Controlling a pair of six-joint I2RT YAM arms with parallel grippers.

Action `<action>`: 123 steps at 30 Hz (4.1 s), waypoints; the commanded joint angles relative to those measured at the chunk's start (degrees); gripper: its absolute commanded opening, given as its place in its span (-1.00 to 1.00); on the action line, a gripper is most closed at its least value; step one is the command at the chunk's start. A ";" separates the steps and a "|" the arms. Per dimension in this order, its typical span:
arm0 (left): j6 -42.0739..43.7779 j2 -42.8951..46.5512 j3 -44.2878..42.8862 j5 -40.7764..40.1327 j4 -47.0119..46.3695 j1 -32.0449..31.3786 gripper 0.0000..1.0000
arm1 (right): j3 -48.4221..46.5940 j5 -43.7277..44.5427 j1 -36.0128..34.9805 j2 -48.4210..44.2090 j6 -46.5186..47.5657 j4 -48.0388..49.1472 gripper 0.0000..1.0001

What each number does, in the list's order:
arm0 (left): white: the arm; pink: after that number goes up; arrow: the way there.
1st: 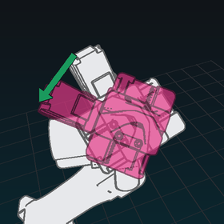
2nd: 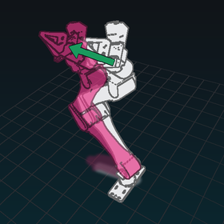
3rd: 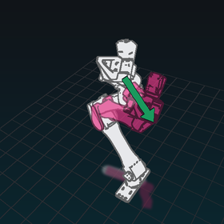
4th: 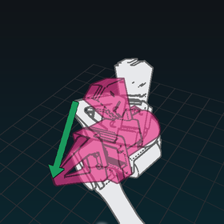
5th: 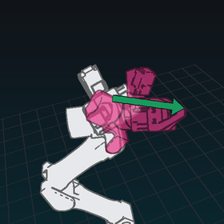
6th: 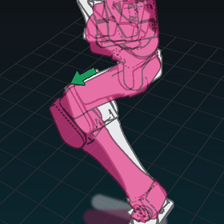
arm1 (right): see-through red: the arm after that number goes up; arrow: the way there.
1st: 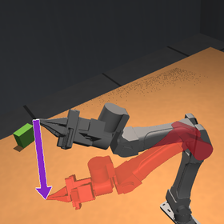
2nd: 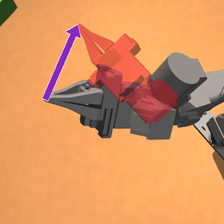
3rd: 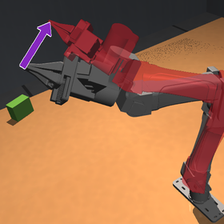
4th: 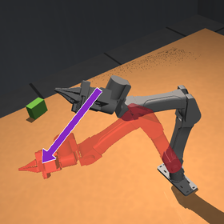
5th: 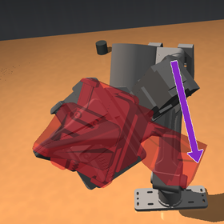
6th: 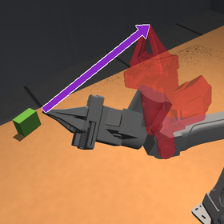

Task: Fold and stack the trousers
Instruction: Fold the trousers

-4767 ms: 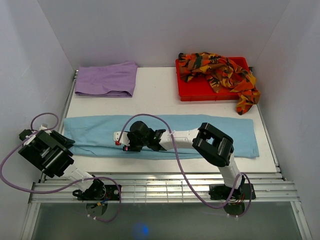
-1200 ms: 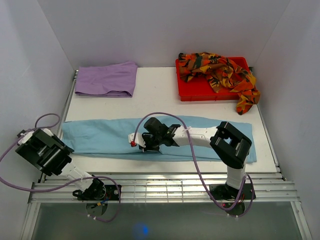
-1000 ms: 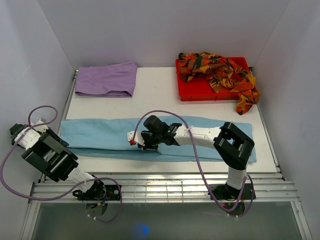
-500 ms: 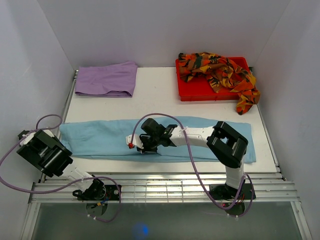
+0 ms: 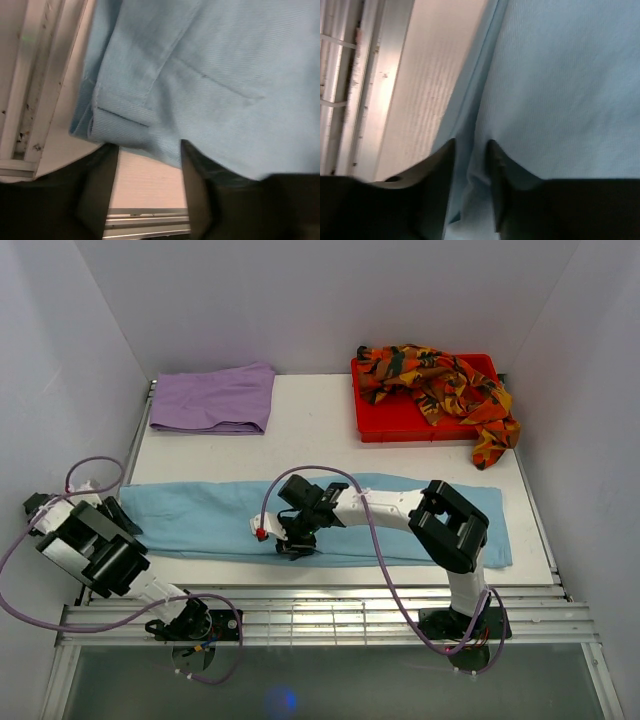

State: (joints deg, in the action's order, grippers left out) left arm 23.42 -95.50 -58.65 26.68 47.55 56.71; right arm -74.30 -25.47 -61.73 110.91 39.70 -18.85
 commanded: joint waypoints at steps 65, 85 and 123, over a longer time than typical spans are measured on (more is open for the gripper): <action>45.75 29.32 23.85 13.31 0.26 -65.94 -0.04 | 24.47 10.36 9.97 -26.36 -6.22 1.01 -0.84; 44.17 31.34 20.78 13.31 1.92 -65.94 -1.00 | 22.27 6.58 11.28 -28.91 -5.08 -2.94 -0.85; 34.27 29.24 4.44 16.38 10.29 -64.80 -0.03 | 11.92 -5.29 11.90 -26.10 -0.83 -11.92 0.40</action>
State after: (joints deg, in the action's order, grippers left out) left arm 67.02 -68.49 -48.40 37.47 61.19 -8.95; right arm -55.79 -28.38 -50.59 88.27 43.05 -31.27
